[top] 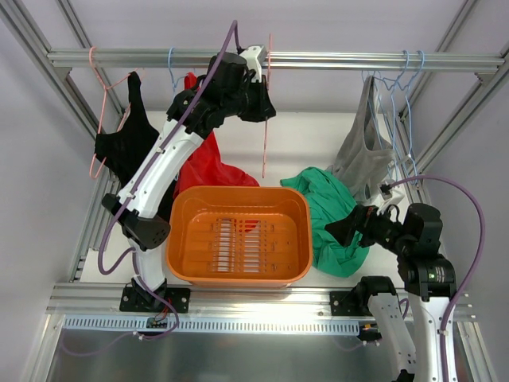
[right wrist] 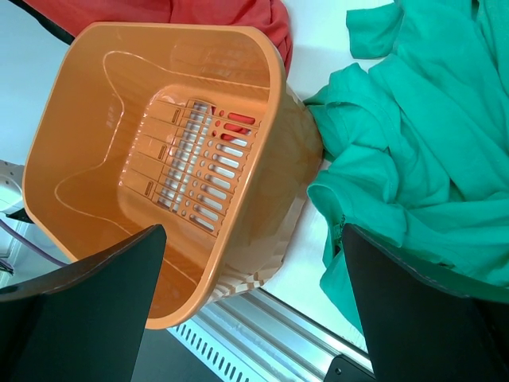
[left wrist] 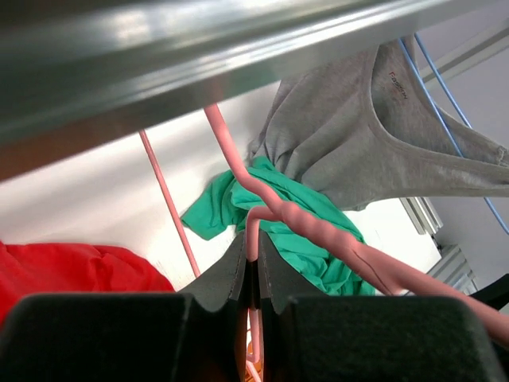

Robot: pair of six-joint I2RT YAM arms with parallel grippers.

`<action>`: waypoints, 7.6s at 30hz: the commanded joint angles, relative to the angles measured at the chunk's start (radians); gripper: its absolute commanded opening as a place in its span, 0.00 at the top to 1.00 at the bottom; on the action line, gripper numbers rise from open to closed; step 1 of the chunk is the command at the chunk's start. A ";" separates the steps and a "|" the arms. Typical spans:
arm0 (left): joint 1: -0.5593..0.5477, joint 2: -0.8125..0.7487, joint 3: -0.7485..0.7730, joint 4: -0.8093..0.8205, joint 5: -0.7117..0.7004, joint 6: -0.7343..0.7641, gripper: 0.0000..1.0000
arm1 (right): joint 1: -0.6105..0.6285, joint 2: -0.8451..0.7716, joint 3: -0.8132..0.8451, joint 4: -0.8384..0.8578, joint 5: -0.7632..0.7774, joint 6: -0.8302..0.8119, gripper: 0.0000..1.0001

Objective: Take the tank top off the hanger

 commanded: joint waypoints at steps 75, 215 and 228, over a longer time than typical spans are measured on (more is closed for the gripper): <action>-0.467 -0.303 -0.358 -0.181 0.201 0.064 1.00 | 0.202 0.365 0.150 0.871 0.044 0.088 0.92; -0.320 -1.317 -1.351 -0.119 -0.961 -0.155 0.01 | 0.463 0.729 -0.186 0.492 0.793 0.063 1.00; -0.320 -1.364 -1.357 -0.119 -0.986 -0.163 0.01 | 0.463 0.335 0.098 0.267 0.909 0.022 1.00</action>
